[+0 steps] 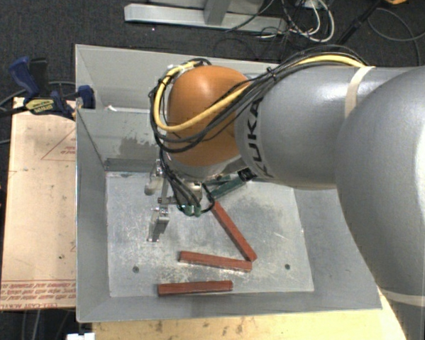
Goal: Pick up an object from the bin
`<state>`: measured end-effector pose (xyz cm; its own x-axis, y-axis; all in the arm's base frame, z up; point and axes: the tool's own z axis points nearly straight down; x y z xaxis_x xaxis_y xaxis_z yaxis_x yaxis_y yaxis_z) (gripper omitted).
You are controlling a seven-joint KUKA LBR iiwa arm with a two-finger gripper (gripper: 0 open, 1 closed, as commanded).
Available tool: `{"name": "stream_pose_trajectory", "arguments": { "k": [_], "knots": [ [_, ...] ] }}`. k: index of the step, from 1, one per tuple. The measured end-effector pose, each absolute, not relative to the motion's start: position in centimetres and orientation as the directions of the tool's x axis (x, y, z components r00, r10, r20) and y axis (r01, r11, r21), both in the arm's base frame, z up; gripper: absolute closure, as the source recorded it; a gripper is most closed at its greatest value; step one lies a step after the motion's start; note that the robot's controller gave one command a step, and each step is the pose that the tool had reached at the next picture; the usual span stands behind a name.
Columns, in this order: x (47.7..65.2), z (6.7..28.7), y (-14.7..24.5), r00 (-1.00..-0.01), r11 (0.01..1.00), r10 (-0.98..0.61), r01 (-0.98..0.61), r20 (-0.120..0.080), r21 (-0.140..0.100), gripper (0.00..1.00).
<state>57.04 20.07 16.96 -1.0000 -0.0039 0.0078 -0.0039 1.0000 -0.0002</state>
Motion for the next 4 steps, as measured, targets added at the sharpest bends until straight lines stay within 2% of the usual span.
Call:
{"name": "stream_pose_trajectory", "arguments": {
  "k": [1, 2, 3, 4],
  "knots": [
    [57.2, 17.4, 20.0, -1.0, 1.0, -0.001, -0.001, 0.0, 0.001, 0.0],
    [54.8, 15.3, 18.3, -0.997, 0.997, -0.073, -0.073, -0.011, 0.005, 0.0],
    [52.8, 10.4, 15.6, -0.97, 0.97, -0.242, -0.242, 0.001, 0.002, 0.0],
    [54.2, 7.6, 12.5, -0.979, 0.979, -0.204, -0.204, -0.004, 0.006, 0.0]
  ]
}}
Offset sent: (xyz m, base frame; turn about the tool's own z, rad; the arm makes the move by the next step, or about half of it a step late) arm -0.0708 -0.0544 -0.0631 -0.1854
